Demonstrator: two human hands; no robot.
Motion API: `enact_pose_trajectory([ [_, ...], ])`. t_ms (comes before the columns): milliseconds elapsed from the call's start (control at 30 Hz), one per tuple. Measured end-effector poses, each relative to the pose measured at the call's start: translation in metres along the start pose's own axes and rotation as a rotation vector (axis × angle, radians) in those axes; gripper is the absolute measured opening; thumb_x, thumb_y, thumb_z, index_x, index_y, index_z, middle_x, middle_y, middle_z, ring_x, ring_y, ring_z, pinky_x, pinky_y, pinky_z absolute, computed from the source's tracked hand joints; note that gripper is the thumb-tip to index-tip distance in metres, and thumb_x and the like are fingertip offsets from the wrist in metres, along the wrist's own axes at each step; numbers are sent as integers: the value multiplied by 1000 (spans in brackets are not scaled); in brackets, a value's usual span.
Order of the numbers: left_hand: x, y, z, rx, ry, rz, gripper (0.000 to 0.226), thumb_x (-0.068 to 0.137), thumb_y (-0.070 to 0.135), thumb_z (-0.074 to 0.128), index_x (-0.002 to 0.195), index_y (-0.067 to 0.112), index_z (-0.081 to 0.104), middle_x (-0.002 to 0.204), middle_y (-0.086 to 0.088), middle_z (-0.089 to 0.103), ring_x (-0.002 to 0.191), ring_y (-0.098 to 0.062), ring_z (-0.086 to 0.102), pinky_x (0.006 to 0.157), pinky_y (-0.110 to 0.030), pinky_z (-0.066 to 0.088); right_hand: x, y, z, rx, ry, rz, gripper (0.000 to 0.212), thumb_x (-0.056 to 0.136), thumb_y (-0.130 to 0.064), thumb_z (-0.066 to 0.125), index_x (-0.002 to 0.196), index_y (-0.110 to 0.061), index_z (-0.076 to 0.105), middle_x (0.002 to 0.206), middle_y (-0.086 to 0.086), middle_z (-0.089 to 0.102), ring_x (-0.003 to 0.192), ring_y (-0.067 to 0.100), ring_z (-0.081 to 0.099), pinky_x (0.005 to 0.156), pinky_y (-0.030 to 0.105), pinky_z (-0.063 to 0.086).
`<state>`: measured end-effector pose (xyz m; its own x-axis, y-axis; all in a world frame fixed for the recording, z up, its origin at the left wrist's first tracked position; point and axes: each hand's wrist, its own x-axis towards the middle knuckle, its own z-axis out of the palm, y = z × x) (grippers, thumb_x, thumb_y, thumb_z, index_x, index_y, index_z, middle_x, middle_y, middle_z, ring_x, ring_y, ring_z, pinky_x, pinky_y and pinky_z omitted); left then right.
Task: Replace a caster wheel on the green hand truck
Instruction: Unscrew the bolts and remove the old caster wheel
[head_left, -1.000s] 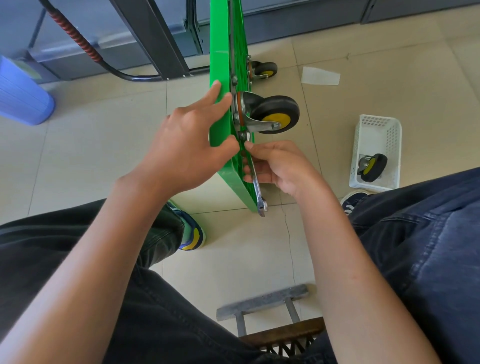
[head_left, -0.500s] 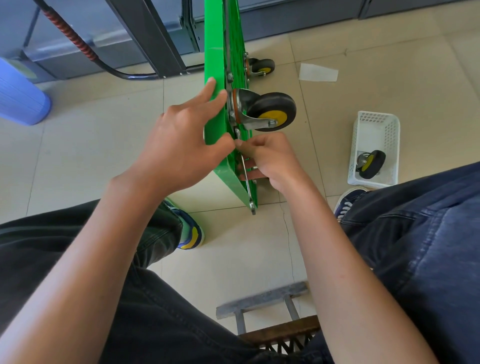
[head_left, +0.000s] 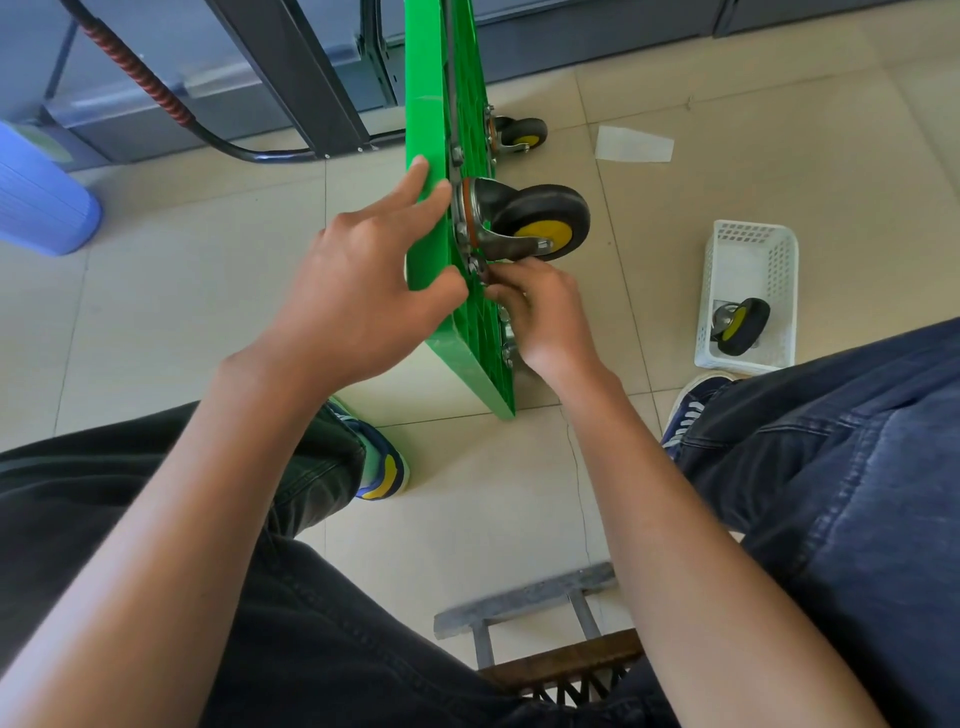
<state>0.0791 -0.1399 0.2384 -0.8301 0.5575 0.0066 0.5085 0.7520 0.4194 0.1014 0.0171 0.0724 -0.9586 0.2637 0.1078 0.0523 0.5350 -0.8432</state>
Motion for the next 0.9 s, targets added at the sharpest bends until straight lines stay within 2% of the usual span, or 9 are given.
enact_pose_trajectory([
  [100,0,0,0,4,1,-3,70,85,41,52,152,23,44,162,3,32,120,-30,61,100,-47,51,-4,4,4,-27,70,-64,19,96,-9,66,111,-9,78,99,9,72,91,26,66,79,32,51],
  [233,0,0,-1,3,-5,5,70,85,40,51,152,22,44,163,3,31,120,-27,61,100,-44,52,-7,8,3,-24,33,-34,17,96,-13,66,108,-11,78,94,7,70,85,22,62,72,29,44],
  [367,0,1,-3,11,-9,10,69,86,39,51,153,21,43,163,3,30,115,-27,63,98,-43,53,-11,7,-2,16,-79,102,19,98,-18,65,111,-15,79,101,4,76,92,20,67,81,32,53],
  [433,-1,0,-2,21,-9,11,66,90,36,56,153,21,43,163,3,30,113,-29,64,96,-41,52,-13,7,-4,94,-99,203,19,98,-23,66,109,-15,80,97,1,78,90,21,71,83,40,58],
  [500,-1,0,-1,30,-5,7,63,94,31,60,153,21,42,164,4,29,115,-29,63,96,-39,51,-12,5,-12,241,-121,348,20,98,-25,67,109,-13,79,95,2,78,84,23,74,78,49,62],
  [567,-1,0,-1,33,-3,1,62,95,28,61,153,20,42,164,4,28,117,-29,62,95,-38,50,-10,-1,-21,436,-177,495,22,99,-24,67,110,-8,76,100,11,76,80,27,76,69,53,64],
  [633,-1,0,-1,34,-1,5,62,95,28,61,153,20,42,164,4,28,118,-28,62,96,-38,50,-8,-12,-31,611,-241,599,24,101,-20,65,111,0,72,107,21,73,75,27,74,64,46,63],
  [700,-1,0,-1,32,3,13,62,94,28,61,153,20,42,164,4,28,118,-28,62,97,-39,51,-7,-22,-38,705,-278,656,25,100,-17,65,110,5,70,104,23,71,69,24,71,59,39,61],
  [900,-1,-1,0,31,10,13,63,93,31,60,153,21,43,163,3,30,115,-28,63,95,-35,49,-4,-33,-40,751,-318,698,25,98,-16,68,106,8,69,93,19,70,61,23,71,56,36,60],
])
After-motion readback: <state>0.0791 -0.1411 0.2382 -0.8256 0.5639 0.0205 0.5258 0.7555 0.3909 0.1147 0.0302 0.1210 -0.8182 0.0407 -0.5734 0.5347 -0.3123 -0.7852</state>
